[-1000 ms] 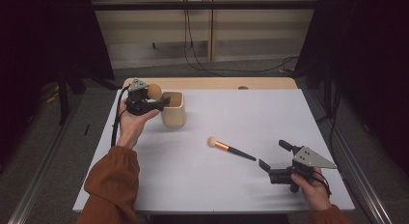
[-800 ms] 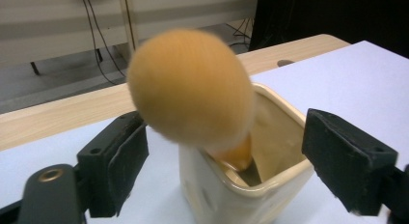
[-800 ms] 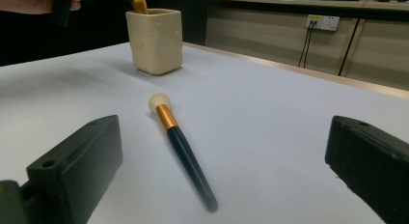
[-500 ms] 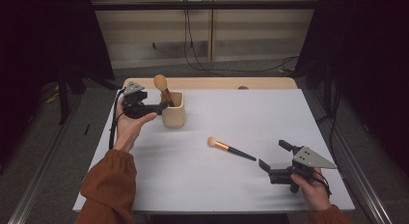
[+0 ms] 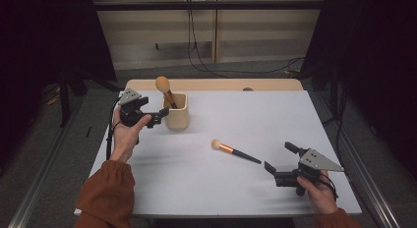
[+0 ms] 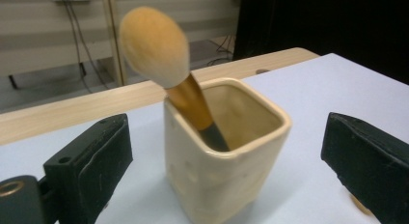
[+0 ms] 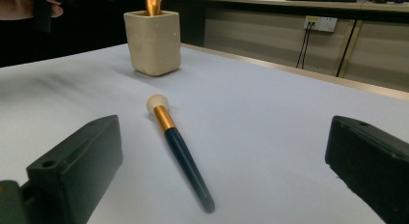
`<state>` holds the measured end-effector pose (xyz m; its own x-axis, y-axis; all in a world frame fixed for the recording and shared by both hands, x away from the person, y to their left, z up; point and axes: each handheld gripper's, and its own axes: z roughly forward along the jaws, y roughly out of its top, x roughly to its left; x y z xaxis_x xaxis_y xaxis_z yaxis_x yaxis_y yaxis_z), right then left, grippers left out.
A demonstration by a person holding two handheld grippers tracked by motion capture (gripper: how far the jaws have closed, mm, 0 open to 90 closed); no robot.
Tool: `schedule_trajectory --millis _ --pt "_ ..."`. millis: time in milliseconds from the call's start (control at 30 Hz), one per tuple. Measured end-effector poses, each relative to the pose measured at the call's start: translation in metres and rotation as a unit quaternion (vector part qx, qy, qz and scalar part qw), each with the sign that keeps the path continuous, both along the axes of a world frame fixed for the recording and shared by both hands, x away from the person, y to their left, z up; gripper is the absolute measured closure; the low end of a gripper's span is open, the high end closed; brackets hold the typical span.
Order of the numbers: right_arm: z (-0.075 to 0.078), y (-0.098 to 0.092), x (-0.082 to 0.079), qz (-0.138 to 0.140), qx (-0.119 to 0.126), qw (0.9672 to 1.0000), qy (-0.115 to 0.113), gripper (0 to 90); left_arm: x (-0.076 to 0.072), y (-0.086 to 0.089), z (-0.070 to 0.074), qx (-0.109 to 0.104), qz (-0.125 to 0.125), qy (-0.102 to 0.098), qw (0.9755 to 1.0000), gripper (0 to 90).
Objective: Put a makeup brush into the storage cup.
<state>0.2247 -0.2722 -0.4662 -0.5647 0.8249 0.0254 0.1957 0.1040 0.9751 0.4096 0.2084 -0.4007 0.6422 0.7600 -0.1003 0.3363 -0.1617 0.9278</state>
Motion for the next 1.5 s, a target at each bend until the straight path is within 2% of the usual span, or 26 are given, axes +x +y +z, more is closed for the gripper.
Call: schedule_trajectory --millis 167,333,400,467,567,667,800,1267,1367,1500 --pt "0.0 -0.001 0.0 0.001 -0.001 1.0 -0.002 0.0 -0.011 0.0 0.001 -0.006 -0.003 -0.008 0.9999 3.4" --pt "0.0 -0.001 0.0 -0.001 -0.001 1.0 -0.002 0.0 -0.023 0.0 -0.001 -0.002 -0.003 -0.021 0.9998 3.4" --pt "0.0 -0.001 0.0 -0.002 0.0 1.0 -0.002 0.0 -0.028 0.002 -0.002 -0.013 -0.005 -0.021 0.9997 3.0" --pt "0.0 -0.001 0.0 -0.002 0.0 1.0 -0.002 0.0 -0.034 0.003 -0.002 -0.013 -0.006 -0.019 0.9997 3.0" --pt "0.0 -0.002 0.0 -0.002 -0.002 1.0 -0.003 0.0 -0.047 0.005 0.0 -0.029 -0.011 -0.034 0.9989 3.2" --pt "0.0 -0.002 0.0 -0.004 0.0 1.0 -0.002 0.0 -0.059 0.006 0.002 -0.019 -0.012 -0.046 0.9987 3.6" --pt "0.0 -0.002 0.0 -0.004 -0.001 1.0 -0.002 0.0 -0.071 0.007 0.002 -0.018 -0.015 -0.048 0.9986 3.7" --pt "0.001 -0.002 0.0 -0.007 0.001 1.0 -0.002 0.0 -0.105 0.015 -0.013 -0.02 -0.023 -0.041 0.9987 3.9" --pt "0.001 -0.002 -0.001 -0.009 0.001 1.0 -0.002 0.0 -0.114 0.018 -0.018 -0.02 -0.015 -0.041 0.9988 4.0" --pt "0.001 -0.003 0.0 -0.013 0.004 0.9999 -0.003 0.0 -0.122 0.022 -0.022 -0.005 0.009 -0.045 0.9989 2.9"
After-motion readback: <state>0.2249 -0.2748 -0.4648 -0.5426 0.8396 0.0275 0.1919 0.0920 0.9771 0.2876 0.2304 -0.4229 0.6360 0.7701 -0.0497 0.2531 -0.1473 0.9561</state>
